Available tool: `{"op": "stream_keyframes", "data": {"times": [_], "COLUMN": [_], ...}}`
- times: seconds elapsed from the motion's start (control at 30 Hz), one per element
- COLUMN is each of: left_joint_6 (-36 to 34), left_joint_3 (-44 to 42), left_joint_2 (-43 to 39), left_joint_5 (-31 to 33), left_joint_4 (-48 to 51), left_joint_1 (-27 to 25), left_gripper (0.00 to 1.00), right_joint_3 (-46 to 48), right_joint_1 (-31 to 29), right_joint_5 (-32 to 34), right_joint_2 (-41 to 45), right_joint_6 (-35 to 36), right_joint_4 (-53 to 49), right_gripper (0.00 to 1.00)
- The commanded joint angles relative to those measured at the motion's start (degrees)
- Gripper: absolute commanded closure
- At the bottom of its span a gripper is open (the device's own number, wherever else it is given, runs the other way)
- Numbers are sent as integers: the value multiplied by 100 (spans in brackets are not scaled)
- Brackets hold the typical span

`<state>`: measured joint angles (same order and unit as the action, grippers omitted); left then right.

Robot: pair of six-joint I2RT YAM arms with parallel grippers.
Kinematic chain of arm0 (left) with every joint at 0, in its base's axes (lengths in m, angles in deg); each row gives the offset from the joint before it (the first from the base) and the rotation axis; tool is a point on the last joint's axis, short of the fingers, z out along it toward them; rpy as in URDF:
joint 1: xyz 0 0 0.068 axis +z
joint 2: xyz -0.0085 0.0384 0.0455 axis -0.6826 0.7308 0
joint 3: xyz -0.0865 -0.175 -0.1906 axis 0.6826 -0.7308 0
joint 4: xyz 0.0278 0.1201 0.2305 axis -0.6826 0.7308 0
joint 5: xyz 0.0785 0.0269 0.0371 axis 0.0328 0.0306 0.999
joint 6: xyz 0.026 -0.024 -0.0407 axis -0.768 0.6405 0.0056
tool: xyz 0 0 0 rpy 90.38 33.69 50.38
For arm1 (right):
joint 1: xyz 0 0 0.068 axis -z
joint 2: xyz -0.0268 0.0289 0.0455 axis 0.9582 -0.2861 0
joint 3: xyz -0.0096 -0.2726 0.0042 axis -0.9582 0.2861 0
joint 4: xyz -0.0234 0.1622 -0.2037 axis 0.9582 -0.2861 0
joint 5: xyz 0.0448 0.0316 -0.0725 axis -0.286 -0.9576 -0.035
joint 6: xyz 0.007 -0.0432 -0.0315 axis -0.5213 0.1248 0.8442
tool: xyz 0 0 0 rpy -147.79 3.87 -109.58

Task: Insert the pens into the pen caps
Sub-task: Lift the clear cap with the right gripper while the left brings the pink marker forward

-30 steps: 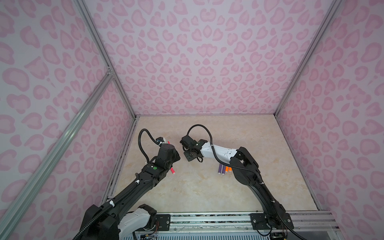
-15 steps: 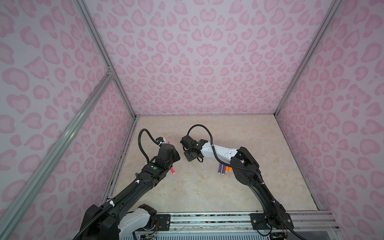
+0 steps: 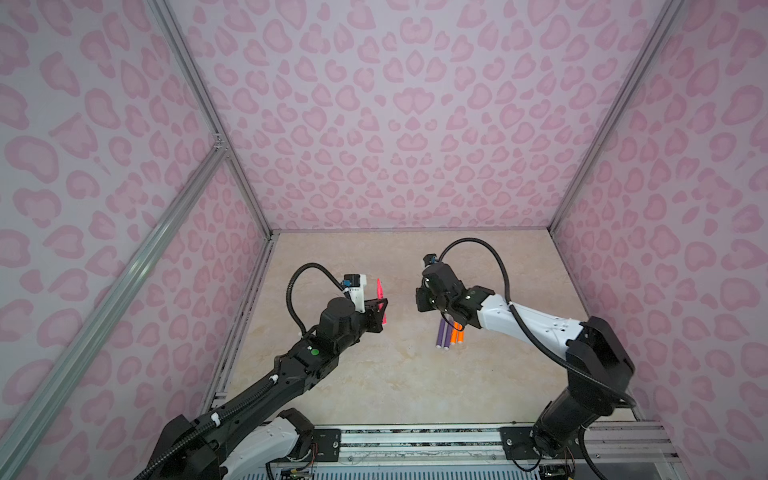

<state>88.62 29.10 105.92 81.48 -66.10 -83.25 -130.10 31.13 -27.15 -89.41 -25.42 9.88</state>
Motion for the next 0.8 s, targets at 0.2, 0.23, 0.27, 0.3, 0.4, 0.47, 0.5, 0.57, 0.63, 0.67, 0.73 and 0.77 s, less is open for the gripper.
{"op": "stream_keyframes", "data": {"times": [0.2,0.23,0.27,0.3,0.4,0.47,0.5,0.57,0.63,0.67,0.73,0.77], "left_joint_6": [-1233,-1235,-1238,-1236,-1225,-1223,-1233,-1232,-1220,-1217,-1207,-1200], "left_joint_3": [751,767,777,789,799,797,795,806,808,821,837,841], "left_joint_2": [1061,1101,1125,1135,1149,1130,1131,1135,1157,1166,1184,1180], "left_joint_5": [-1087,-1135,-1196,-1210,-1301,-1311,-1319,-1314,-1295,-1272,-1226,-1192], "left_joint_4": [-669,-669,-673,-678,-686,-682,-685,-677,-678,-670,-637,-627], "left_joint_1": [-1197,-1208,-1220,-1224,-1242,-1259,-1262,-1270,-1279,-1287,-1295,-1288], "left_gripper": [97,97,97,97,97,97,97,97,97,97,97,97], "right_joint_3": [2064,2237,2402,2542,2942,3137,3170,3123,3014,2977,2894,2827], "right_joint_1": [214,209,211,215,198,173,157,100,29,-21,-143,-218], "right_joint_5": [431,475,498,516,462,387,326,248,117,63,54,103], "right_joint_2": [2791,3064,3372,3644,4272,4486,4522,4469,4301,4191,3994,3888], "right_joint_6": [-1111,-1155,-1197,-1237,-1325,-1347,-1353,-1363,-1363,-1357,-1284,-1237], "right_joint_4": [1969,2075,2193,2294,2778,3103,3214,3275,3371,3485,3656,3701], "right_gripper": [100,100,100,100,100,100,100,100,100,100,100,100]}}
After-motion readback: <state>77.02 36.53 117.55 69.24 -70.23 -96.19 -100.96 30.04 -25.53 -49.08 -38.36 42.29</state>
